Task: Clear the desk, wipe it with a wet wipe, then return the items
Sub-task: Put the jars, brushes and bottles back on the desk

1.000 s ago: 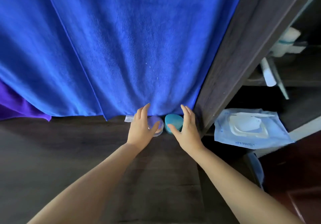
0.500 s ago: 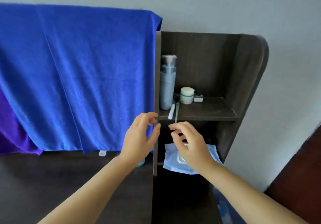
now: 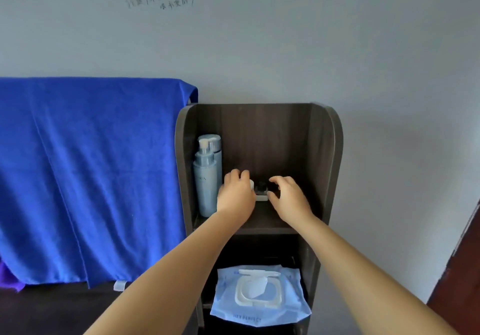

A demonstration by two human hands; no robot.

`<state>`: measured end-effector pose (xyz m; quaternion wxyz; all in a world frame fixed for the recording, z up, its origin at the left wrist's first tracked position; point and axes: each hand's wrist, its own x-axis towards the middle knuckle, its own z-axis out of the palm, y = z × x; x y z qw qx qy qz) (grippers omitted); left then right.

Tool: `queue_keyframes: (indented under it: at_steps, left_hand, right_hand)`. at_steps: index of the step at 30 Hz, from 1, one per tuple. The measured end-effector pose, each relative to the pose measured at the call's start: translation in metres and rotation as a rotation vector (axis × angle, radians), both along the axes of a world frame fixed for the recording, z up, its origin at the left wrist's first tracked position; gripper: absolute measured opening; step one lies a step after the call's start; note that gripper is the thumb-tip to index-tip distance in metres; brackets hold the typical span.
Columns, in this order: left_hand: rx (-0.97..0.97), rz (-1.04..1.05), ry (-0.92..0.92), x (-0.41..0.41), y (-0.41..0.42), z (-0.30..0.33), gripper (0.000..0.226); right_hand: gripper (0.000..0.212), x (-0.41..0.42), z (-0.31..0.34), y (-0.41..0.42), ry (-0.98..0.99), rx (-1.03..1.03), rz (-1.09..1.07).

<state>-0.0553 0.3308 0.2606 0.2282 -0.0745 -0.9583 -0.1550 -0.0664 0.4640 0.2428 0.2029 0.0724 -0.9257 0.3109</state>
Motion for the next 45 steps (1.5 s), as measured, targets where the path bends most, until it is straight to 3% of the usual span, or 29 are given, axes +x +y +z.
queue_keyframes:
  at_steps: [5,11,15,23,29,34,38,45]
  left_hand:
    - [-0.122,0.064,-0.145,-0.018,0.003,-0.005,0.05]
    - [-0.149,0.039,-0.143,-0.022,0.003,-0.001,0.042]
    - [-0.07,-0.009,-0.171,-0.016,0.006,0.0,0.044]
    - [0.044,-0.139,0.032,0.032,0.002,0.013,0.04]
    - [0.177,-0.223,0.133,0.11,-0.041,0.01,0.044]
    - [0.349,-0.208,0.024,0.163,-0.112,-0.023,0.049]
    - [0.412,-0.06,-0.091,0.172,-0.187,-0.063,0.048]
    - [0.326,0.089,-0.39,0.143,-0.266,-0.196,0.052]
  right_hand:
    - [0.054,-0.02,-0.005,-0.003,-0.069,0.101,0.081]
    - [0.039,-0.02,-0.003,0.0,-0.041,0.151,0.066]
    - [0.032,-0.01,-0.003,0.004,-0.022,0.062,0.086]
    - [0.029,0.046,0.019,0.009,0.116,-0.109,0.145]
    - [0.031,0.112,0.014,-0.01,0.083,-0.195,0.223]
    - [0.029,0.148,-0.013,-0.054,-0.042,-0.225,0.337]
    - [0.027,0.156,-0.06,-0.104,-0.153,-0.237,0.386]
    - [0.029,0.141,-0.188,-0.201,-0.426,-0.161,0.341]
